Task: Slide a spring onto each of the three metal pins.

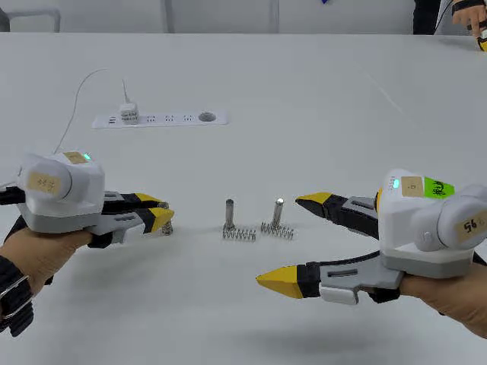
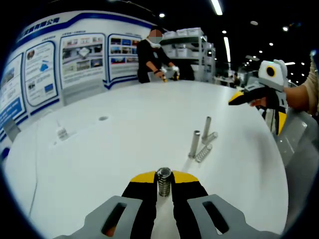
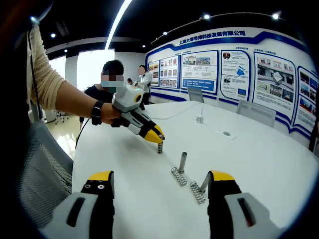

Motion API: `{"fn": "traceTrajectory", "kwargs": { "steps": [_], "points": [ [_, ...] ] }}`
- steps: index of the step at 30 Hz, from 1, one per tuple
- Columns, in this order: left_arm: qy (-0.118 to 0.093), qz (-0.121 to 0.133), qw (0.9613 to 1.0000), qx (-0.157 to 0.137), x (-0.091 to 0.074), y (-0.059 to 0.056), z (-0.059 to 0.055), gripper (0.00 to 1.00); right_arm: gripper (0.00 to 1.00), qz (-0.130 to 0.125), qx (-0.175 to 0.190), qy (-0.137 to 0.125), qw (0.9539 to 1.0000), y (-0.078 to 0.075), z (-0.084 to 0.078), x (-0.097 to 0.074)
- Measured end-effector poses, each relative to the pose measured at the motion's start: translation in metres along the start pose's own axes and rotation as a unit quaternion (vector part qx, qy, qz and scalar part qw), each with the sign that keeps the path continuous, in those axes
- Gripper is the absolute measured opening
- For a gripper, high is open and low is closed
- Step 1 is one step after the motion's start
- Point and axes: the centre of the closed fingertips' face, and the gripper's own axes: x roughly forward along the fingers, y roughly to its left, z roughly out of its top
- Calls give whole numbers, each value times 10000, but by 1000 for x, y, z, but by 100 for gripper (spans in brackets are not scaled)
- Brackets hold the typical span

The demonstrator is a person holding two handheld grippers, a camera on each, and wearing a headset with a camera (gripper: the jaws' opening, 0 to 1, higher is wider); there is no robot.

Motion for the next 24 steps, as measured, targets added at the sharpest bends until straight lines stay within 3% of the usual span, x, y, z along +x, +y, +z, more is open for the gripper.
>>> {"fn": "traceTrajectory", "kwargs": {
  "steps": [16, 24],
  "points": [
    [3, 43, 10000, 62, -1, 0, -3, 11, 78, 13, -10, 7, 10000, 1, 0, 1],
    [-16, 74, 10000, 39, -4, -1, -2, 23, 78, 14, -18, 14, 10000, 2, 0, 1]
  ]
}}
